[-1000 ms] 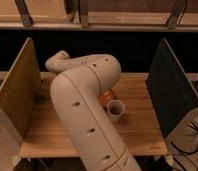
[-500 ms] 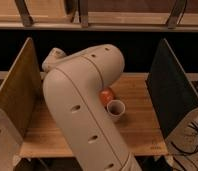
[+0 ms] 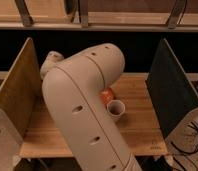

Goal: Stand the bottle upright

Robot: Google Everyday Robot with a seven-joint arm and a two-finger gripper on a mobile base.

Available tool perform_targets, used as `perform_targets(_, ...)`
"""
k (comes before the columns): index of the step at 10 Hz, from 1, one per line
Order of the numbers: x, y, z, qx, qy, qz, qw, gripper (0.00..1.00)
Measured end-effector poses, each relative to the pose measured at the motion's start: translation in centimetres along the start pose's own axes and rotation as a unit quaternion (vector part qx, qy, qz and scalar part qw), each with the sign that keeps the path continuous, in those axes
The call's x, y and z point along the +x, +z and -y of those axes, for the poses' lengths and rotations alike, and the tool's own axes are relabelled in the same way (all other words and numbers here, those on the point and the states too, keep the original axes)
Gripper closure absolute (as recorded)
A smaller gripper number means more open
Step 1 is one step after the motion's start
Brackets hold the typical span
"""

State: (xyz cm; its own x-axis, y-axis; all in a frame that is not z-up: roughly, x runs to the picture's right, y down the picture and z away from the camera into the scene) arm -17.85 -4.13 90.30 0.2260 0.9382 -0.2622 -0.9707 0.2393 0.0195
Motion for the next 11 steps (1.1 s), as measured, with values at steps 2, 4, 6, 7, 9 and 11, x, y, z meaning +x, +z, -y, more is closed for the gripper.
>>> perform_targets(2, -1.0, 0.0, 0.2, -0.004, 0.006, 0.018, 0.9998, 1.00)
perform_targets(4, -3.9, 0.2, 1.0, -0.019, 0.017, 0.061, 0.9978, 1.00)
perform_targets(6, -6.0, 1.1, 1.6, -0.036, 0.018, 0.091, 0.9950, 1.00)
perform_targets(7, -6.4, 1.7, 1.5, -0.045, 0.011, 0.099, 0.9940, 1.00)
perform_targets(9, -6.4, 2.8, 1.5, -0.053, -0.007, 0.106, 0.9929, 1.00)
perform_targets(11, -6.5, 2.7, 1.4, -0.054, -0.007, 0.107, 0.9928, 1.00)
